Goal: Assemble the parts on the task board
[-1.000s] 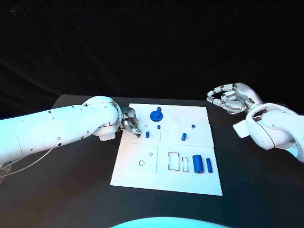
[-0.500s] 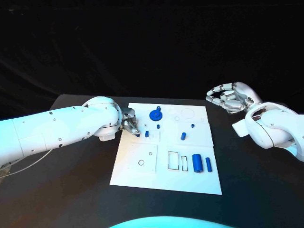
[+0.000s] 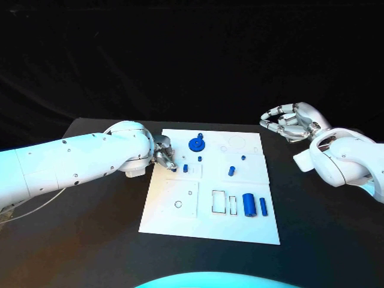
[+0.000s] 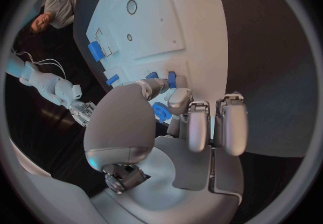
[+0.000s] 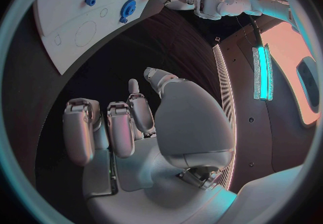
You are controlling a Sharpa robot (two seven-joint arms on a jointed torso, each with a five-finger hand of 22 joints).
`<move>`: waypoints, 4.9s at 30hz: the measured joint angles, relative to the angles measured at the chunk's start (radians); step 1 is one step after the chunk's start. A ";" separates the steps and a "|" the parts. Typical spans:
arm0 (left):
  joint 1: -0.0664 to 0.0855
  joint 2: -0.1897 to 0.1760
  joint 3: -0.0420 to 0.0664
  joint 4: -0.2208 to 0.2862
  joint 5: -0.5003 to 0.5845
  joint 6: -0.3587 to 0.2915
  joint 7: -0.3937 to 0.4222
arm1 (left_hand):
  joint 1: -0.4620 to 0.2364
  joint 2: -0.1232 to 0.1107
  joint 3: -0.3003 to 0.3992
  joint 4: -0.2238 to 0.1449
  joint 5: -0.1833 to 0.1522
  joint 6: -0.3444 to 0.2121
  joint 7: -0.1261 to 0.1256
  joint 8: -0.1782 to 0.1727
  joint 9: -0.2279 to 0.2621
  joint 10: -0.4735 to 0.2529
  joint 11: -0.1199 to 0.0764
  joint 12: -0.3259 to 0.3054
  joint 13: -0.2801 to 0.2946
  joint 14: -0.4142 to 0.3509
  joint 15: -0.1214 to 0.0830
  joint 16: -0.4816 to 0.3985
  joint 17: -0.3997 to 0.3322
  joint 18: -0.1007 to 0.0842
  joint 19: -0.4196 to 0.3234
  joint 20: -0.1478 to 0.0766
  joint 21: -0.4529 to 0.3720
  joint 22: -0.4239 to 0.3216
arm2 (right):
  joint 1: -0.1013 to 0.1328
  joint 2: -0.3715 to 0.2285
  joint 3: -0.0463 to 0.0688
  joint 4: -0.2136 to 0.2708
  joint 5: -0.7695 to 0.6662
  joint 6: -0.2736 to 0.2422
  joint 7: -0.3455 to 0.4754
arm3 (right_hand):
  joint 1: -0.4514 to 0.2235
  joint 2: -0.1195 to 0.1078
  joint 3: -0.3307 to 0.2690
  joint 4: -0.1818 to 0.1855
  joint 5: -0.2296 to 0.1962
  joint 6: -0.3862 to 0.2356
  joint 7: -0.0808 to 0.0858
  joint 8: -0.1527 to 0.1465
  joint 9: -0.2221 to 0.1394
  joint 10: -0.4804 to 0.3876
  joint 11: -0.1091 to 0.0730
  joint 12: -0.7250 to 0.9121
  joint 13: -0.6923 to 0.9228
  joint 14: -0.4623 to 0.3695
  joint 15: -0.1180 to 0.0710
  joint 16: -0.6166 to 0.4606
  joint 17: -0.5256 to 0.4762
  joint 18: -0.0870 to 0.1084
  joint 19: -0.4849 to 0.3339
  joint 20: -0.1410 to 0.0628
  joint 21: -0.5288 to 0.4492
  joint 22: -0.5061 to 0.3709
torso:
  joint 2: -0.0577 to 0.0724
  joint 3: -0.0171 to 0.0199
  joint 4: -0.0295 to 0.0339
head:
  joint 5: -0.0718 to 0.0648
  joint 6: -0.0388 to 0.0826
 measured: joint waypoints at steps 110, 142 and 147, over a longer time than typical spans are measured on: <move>-0.015 0.056 -0.008 -0.028 -0.079 -0.417 0.526 | 0.212 -0.056 -0.146 -0.069 -0.003 -0.220 0.103 -0.183 -0.276 -0.502 0.119 -0.590 -0.589 -0.175 0.097 -0.325 -0.187 0.101 -0.297 0.085 -0.456 -0.422 | -0.004 -0.004 0.000 0.002 -0.003 -0.004 0.003 | -0.008 0.000 0.003 0.008 0.004 -0.007 0.000 0.004 0.002 0.000 0.000 -0.004 0.000 0.000 0.000 -0.004 0.000 0.015 0.000 0.000 -0.008 0.000 | 0.002 0.0002 -0.0007 | -0.011 0.012; -0.040 0.159 -0.013 -0.138 -0.444 -0.277 0.472 | 0.211 -0.061 -0.194 -0.063 -0.013 -0.120 0.085 -0.231 -0.372 -0.505 0.122 -0.639 -0.705 -0.095 0.098 -0.204 -0.135 0.070 -0.183 0.089 -0.273 -0.208 | -0.004 0.001 0.000 0.007 -0.015 -0.010 0.006 | -0.008 0.000 0.003 0.008 0.008 -0.007 0.000 0.004 0.002 -0.004 -0.004 -0.015 0.000 0.000 0.000 -0.008 -0.001 0.015 0.000 0.000 -0.020 -0.001 | 0.001 0.0003 -0.0012 | -0.018 0.010; -0.040 0.169 -0.013 -0.144 -0.452 -0.269 0.466 | 0.223 -0.049 -0.179 -0.063 -0.013 -0.104 0.082 -0.236 -0.380 -0.485 0.117 -0.639 -0.717 -0.082 0.093 -0.190 -0.125 0.069 -0.162 0.087 -0.247 -0.180 | -0.004 0.001 0.000 0.007 -0.016 -0.011 0.007 | -0.008 0.000 0.003 0.008 0.008 -0.007 0.000 0.004 0.002 -0.004 -0.004 -0.015 0.000 0.000 0.000 -0.008 -0.001 0.015 0.000 0.000 -0.020 0.000 | 0.001 0.0002 -0.0012 | -0.019 0.009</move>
